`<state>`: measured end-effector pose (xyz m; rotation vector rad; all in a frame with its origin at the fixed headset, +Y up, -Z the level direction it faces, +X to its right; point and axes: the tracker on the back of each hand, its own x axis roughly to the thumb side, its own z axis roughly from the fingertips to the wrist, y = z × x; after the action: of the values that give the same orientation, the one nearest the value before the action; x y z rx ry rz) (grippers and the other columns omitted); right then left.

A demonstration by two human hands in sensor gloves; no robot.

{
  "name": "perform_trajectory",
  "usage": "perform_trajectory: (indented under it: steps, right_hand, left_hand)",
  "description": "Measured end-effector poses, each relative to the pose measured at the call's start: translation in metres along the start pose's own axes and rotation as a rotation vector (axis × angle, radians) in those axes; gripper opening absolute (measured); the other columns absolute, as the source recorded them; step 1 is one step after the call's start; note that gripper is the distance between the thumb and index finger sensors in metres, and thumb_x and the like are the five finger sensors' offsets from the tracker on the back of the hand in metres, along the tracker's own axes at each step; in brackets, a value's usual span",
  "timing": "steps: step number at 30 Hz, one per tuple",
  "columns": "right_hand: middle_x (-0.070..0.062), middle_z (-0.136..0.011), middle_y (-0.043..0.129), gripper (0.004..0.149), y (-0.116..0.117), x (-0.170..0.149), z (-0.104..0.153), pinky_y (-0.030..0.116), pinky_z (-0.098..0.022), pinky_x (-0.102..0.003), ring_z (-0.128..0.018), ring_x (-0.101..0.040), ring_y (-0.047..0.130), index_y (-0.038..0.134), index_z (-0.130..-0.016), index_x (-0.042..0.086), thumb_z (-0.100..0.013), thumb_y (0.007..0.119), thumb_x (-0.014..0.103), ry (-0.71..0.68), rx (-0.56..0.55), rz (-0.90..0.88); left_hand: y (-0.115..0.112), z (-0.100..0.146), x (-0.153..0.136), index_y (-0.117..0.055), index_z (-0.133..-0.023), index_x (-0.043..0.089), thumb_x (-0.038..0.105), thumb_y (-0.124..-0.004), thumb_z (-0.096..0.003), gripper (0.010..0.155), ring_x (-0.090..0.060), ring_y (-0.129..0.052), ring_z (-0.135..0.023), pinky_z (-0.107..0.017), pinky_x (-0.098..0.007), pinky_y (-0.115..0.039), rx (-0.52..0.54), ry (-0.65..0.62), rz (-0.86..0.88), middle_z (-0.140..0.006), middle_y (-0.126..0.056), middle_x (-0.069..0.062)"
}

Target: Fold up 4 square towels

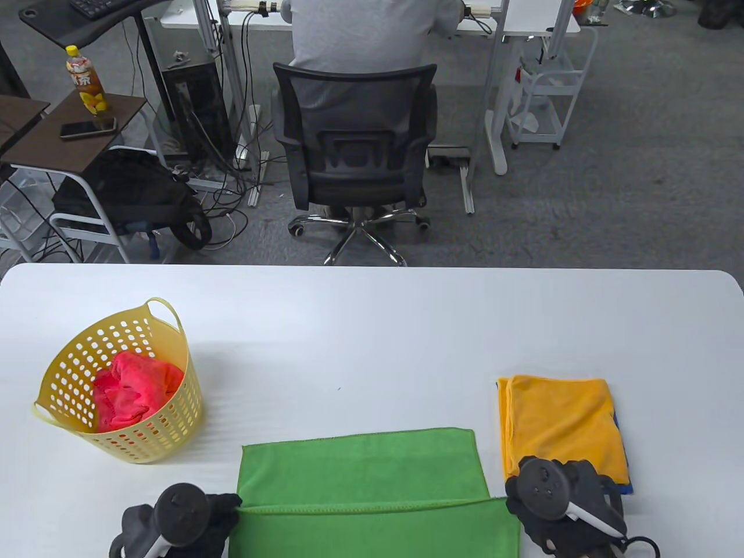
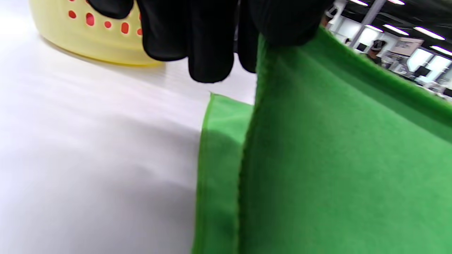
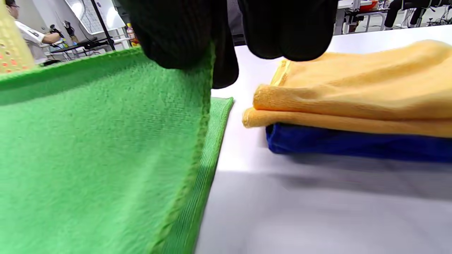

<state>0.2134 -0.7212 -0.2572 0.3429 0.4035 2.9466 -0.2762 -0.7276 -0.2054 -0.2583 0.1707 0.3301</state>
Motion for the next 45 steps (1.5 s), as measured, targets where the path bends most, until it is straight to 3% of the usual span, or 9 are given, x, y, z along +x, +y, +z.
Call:
perform_trajectory:
  steps: [7,10,20,25,28,34,37,39,45]
  right_hand:
    - [-0.032,-0.110,0.065,0.044,0.001,0.005,-0.097,0.039,-0.064,-0.078,-0.094,-0.053,0.065,0.090,-0.088,0.012,-0.049,0.081,0.029,0.167,-0.059,0.084]
    - [-0.035,-0.113,0.052,0.059,0.015,0.000,-0.115,0.036,-0.063,-0.080,-0.098,-0.056,0.056,0.071,-0.104,0.009,-0.050,0.075,0.034,0.237,-0.056,0.101]
    - [-0.038,-0.117,0.034,0.065,0.046,0.019,-0.110,0.023,-0.061,-0.083,-0.102,-0.063,0.028,0.079,-0.094,-0.003,-0.048,0.082,0.043,0.244,0.152,0.128]
    - [-0.038,-0.116,0.037,0.051,0.060,0.039,-0.113,0.024,-0.060,-0.082,-0.101,-0.062,0.029,0.077,-0.083,-0.016,-0.050,0.080,0.023,0.199,0.148,0.056]
    - [-0.036,-0.114,0.043,0.045,0.057,0.042,-0.112,0.029,-0.062,-0.080,-0.100,-0.060,0.038,0.081,-0.083,-0.007,-0.049,0.082,0.024,0.168,0.106,0.043]
    - [-0.035,-0.111,0.050,0.041,0.033,0.038,-0.090,0.040,-0.063,-0.078,-0.095,-0.058,0.057,0.072,-0.090,0.013,-0.051,0.075,0.026,0.022,-0.034,-0.262]
    - [-0.032,-0.104,0.067,0.042,0.027,0.036,-0.083,0.057,-0.062,-0.073,-0.080,-0.042,0.086,0.068,-0.091,0.013,-0.052,0.073,0.025,-0.052,-0.047,-0.406]
    - [-0.030,-0.094,0.077,0.042,0.025,0.035,-0.080,0.072,-0.056,-0.064,-0.057,-0.028,0.100,0.067,-0.092,0.012,-0.052,0.072,0.023,-0.076,-0.096,-0.444]
    - [-0.019,-0.071,0.091,0.045,0.026,0.026,-0.075,0.091,-0.037,-0.043,-0.017,-0.005,0.099,0.063,-0.094,0.012,-0.052,0.070,0.024,-0.026,-0.144,-0.422]
  left_hand:
    - [0.000,-0.076,0.010,-0.081,-0.095,0.039,0.046,-0.072,-0.0532,0.044,-0.028,-0.076,-0.106,-0.085,-0.053,-0.053,-0.012,0.226,0.006,-0.103,-0.085,0.005]
    - [-0.011,-0.091,0.005,-0.070,-0.104,0.037,0.049,-0.066,-0.0550,0.051,-0.028,-0.073,-0.108,-0.086,-0.053,-0.052,-0.023,0.300,-0.013,-0.108,-0.079,0.004]
    - [-0.021,-0.088,-0.017,-0.058,-0.111,0.035,0.062,-0.061,-0.0524,0.065,-0.032,-0.066,-0.111,-0.086,-0.055,-0.049,0.002,0.218,0.122,-0.115,-0.070,0.000]
    - [-0.021,-0.087,-0.018,-0.059,-0.111,0.034,0.062,-0.062,-0.0521,0.065,-0.032,-0.067,-0.111,-0.086,-0.055,-0.049,0.021,0.216,0.101,-0.114,-0.070,0.000]
    - [-0.022,-0.085,-0.016,-0.060,-0.111,0.034,0.062,-0.062,-0.0520,0.065,-0.032,-0.067,-0.110,-0.086,-0.055,-0.050,0.027,0.204,0.091,-0.114,-0.071,0.000]
    - [-0.020,-0.083,-0.012,-0.058,-0.111,0.035,0.062,-0.061,-0.0522,0.065,-0.034,-0.059,-0.114,-0.086,-0.056,-0.046,0.034,0.177,0.099,-0.117,-0.065,0.000]
    - [-0.021,-0.084,-0.012,-0.057,-0.112,0.035,0.063,-0.061,-0.0524,0.065,-0.034,-0.056,-0.115,-0.087,-0.057,-0.045,0.030,0.177,0.092,-0.118,-0.064,0.000]
    - [-0.022,-0.083,-0.012,-0.057,-0.112,0.035,0.063,-0.061,-0.0525,0.065,-0.034,-0.056,-0.115,-0.087,-0.057,-0.045,0.021,0.175,0.103,-0.118,-0.063,0.000]
    - [-0.022,-0.082,-0.012,-0.057,-0.112,0.035,0.062,-0.060,-0.0526,0.065,-0.034,-0.057,-0.115,-0.087,-0.056,-0.045,0.026,0.166,0.117,-0.118,-0.063,0.000]
